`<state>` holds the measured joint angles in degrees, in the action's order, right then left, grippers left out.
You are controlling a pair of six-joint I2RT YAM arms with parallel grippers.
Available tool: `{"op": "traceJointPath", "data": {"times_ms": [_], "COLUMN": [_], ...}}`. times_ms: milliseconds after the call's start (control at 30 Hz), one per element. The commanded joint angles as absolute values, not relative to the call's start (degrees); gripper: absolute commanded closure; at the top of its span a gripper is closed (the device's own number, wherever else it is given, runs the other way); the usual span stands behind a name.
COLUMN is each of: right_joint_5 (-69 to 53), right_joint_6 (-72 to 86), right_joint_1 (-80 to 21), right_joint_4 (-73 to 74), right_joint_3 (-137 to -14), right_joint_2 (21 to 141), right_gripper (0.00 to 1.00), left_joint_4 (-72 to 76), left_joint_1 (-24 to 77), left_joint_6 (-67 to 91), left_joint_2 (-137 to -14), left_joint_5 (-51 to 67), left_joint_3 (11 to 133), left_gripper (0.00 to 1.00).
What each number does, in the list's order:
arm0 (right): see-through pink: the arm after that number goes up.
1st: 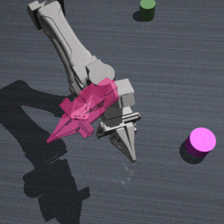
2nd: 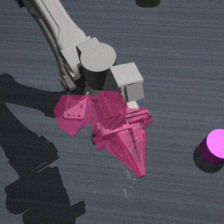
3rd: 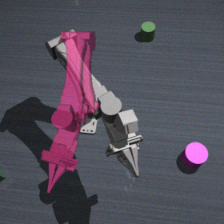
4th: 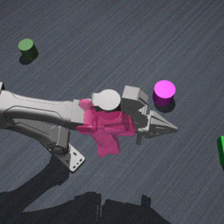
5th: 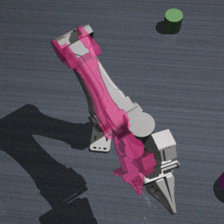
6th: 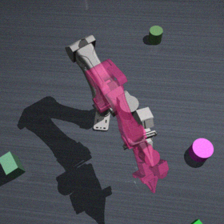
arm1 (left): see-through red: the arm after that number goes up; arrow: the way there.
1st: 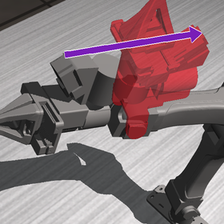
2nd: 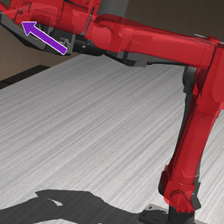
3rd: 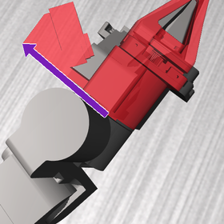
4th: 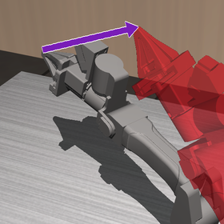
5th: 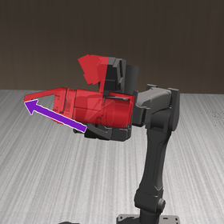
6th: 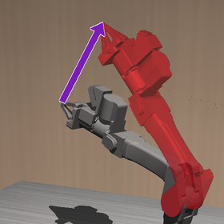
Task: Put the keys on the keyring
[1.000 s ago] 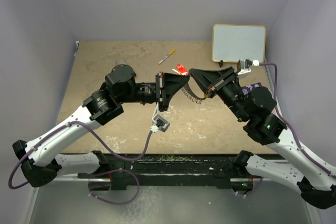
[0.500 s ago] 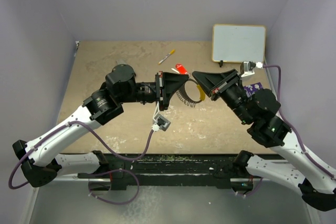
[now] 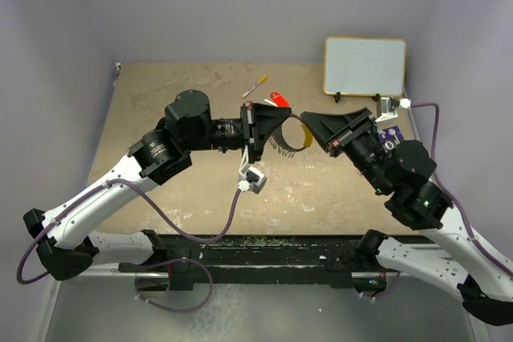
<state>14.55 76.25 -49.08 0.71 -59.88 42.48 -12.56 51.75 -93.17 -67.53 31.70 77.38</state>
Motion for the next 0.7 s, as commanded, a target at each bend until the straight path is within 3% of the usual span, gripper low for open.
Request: {"op": "traceJointPath", "data": {"times_ms": [0,100,300,533,667], "right_joint_5": [21.68,27.47,33.96,35.9,36.43], "right_joint_6": [67.67,62.13,58.23,57.05,54.14], "right_joint_1": [-48.96,-49.0,-48.96,-48.91,-48.95], "right_joint_4": [6.1,14.81,28.56,33.75,33.98], "right_joint_3": [-65.51,-69.44,-73.08,-69.85,-66.85], "right_joint_2": [38.38,37.88,37.88,37.45,40.22], "right_gripper": [0.68,0.46,0.25,0.15,0.13], "left_joint_4": [-16.33,-22.62,-27.88,-18.91,-6.6], "left_joint_1": [51.39,50.57,47.45,39.51,36.82], "left_joint_6": [-82.99,-76.2,-60.72,-43.28,-32.4], "left_joint_2": [-71.98,-75.71,-79.21,-83.69,-85.49], "left_joint_5": [26.86,24.37,23.79,26.92,29.16], "left_joint_3": [89.62,97.24,100.88,95.74,87.63], "left_gripper": [0.97,0.97,0.97,0.97,0.97]}}
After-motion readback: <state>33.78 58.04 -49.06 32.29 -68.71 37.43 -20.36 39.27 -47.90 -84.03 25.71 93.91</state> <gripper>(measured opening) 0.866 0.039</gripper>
